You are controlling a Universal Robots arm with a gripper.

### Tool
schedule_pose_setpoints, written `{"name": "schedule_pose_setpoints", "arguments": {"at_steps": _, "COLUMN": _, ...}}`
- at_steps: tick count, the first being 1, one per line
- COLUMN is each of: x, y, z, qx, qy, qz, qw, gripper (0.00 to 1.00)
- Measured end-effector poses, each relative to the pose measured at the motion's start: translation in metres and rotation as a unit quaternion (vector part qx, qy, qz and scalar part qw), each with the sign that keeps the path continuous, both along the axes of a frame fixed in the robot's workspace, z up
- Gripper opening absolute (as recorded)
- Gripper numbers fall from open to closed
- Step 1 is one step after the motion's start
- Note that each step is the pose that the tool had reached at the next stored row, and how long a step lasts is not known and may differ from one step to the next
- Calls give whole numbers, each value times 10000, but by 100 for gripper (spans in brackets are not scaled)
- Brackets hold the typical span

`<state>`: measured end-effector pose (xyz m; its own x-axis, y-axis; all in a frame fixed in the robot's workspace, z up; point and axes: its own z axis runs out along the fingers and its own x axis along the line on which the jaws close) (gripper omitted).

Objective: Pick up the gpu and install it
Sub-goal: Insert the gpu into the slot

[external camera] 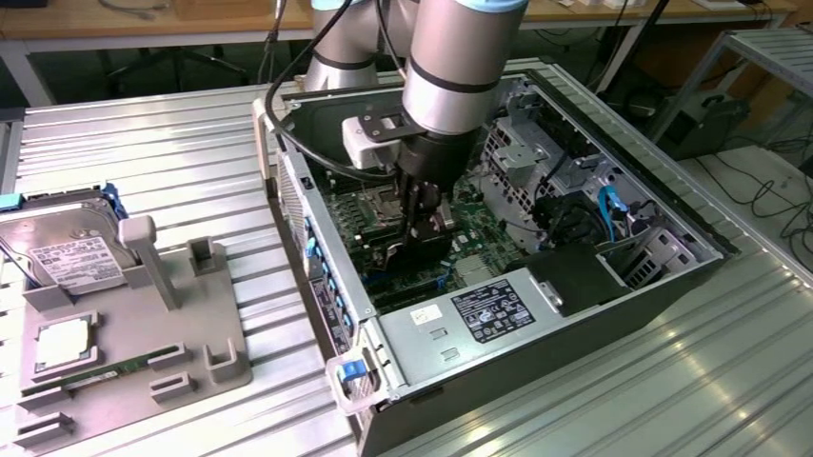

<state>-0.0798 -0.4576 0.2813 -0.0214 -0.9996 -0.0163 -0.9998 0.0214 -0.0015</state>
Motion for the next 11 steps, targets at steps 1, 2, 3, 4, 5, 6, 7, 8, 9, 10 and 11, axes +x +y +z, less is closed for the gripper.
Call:
{"name": "schedule_pose_setpoints", "arguments": {"at_steps": 1, "x": 0, "y": 0, "z": 5, "qx": -1, "qy": 0, "qz": 0, "qw": 10000, "gripper": 21}}
{"name": "schedule_pose_setpoints", "arguments": {"at_steps": 2, "x": 0, "y": 0, "z": 11, "qx": -2, "qy": 0, "qz": 0, "qw": 10000, "gripper": 11}}
{"name": "schedule_pose_setpoints", "arguments": {"at_steps": 3, "x": 0, "y": 0, "z": 13, "qx": -2, "qy": 1, "qz": 0, "qw": 10000, "gripper": 11}}
{"name": "schedule_pose_setpoints", "arguments": {"at_steps": 4, "x": 0, "y": 0, "z": 16, "qx": -2, "qy": 0, "qz": 0, "qw": 10000, "gripper": 11}}
{"name": "schedule_pose_setpoints", "arguments": {"at_steps": 5, "x": 0, "y": 0, "z": 20, "qx": -3, "qy": 1, "qz": 0, "qw": 10000, "gripper": 11}}
{"name": "schedule_pose_setpoints", "arguments": {"at_steps": 6, "x": 0, "y": 0, "z": 23, "qx": -3, "qy": 1, "qz": 0, "qw": 10000, "gripper": 11}}
{"name": "schedule_pose_setpoints", "arguments": {"at_steps": 7, "x": 0, "y": 0, "z": 25, "qx": -3, "qy": 0, "qz": 0, "qw": 10000, "gripper": 11}}
{"name": "schedule_pose_setpoints", "arguments": {"at_steps": 8, "x": 0, "y": 0, "z": 27, "qx": -3, "qy": 0, "qz": 0, "qw": 10000, "gripper": 11}}
{"name": "schedule_pose_setpoints", "arguments": {"at_steps": 9, "x": 0, "y": 0, "z": 31, "qx": -3, "qy": 0, "qz": 0, "qw": 10000, "gripper": 11}}
{"name": "schedule_pose_setpoints", "arguments": {"at_steps": 10, "x": 0, "y": 0, "z": 33, "qx": -3, "qy": 0, "qz": 0, "qw": 10000, "gripper": 11}}
{"name": "schedule_pose_setpoints", "arguments": {"at_steps": 11, "x": 0, "y": 0, "z": 40, "qx": -4, "qy": 0, "qz": 0, "qw": 10000, "gripper": 11}}
